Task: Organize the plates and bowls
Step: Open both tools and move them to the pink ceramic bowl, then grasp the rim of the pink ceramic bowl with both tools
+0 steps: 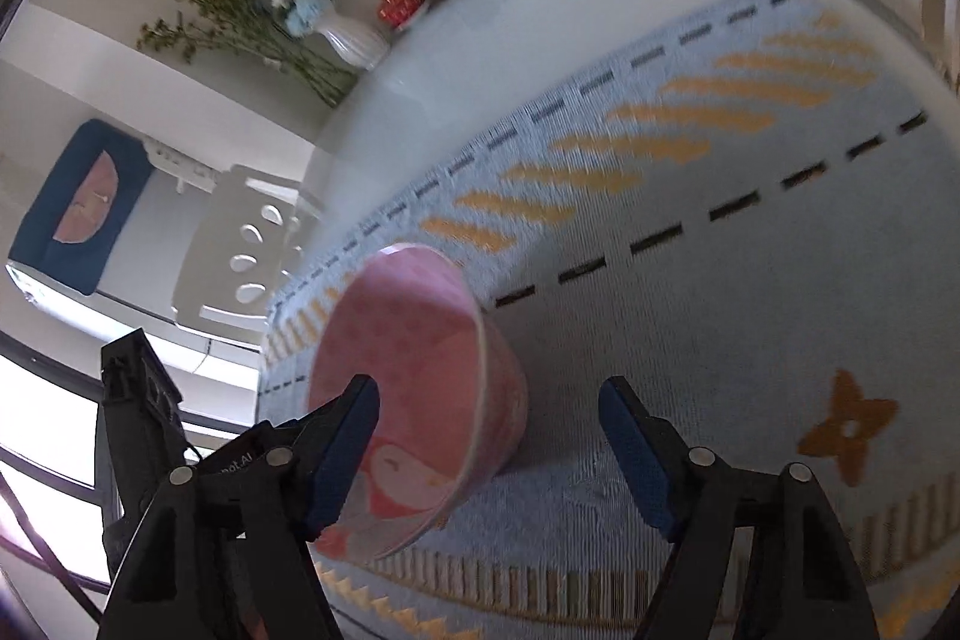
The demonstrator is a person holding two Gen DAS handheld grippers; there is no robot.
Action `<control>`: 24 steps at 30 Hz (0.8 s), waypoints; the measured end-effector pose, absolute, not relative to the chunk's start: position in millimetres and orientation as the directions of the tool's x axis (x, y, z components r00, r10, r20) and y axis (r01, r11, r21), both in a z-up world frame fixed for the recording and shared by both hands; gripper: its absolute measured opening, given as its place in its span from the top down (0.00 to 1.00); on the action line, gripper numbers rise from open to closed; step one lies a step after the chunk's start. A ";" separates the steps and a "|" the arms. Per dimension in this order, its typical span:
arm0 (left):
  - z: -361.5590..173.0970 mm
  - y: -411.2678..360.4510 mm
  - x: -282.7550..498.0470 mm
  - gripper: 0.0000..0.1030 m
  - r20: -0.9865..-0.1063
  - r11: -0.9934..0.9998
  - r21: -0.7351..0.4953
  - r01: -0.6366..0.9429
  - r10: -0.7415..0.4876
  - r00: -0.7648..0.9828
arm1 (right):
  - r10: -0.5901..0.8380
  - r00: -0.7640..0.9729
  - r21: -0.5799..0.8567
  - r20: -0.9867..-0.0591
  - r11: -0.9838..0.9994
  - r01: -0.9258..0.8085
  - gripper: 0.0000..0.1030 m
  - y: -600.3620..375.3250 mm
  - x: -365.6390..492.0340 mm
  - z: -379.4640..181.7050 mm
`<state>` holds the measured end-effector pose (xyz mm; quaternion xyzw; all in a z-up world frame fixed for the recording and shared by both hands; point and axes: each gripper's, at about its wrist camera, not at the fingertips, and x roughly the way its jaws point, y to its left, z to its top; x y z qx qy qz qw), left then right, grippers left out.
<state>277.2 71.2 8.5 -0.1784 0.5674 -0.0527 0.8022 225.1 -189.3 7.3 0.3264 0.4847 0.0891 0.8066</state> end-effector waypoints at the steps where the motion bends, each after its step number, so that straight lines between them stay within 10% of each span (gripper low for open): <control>1: 10.6 70.4 275.2 0.42 -0.882 0.933 -0.343 -0.106 -0.281 0.379 | 0.458 0.507 0.609 -0.730 0.773 0.178 0.27 -187.5 227.0 3.7; 7: 11.6 59.1 277.1 0.51 -0.878 0.942 -0.332 -0.056 -0.287 0.382 | 0.440 0.504 0.594 -0.743 0.780 0.195 0.42 -190.0 226.7 -11.0; 12: 24.9 41.0 270.0 0.67 -0.852 0.926 -0.375 0.041 -0.362 0.379 | 0.422 0.508 0.555 -0.751 0.820 0.140 0.84 -179.8 229.6 0.1; 24: 105.0 13.8 193.8 0.62 -0.850 0.951 -0.264 0.165 -0.309 0.427 | 0.389 0.541 0.520 -0.745 0.847 0.107 0.87 -173.5 169.7 76.1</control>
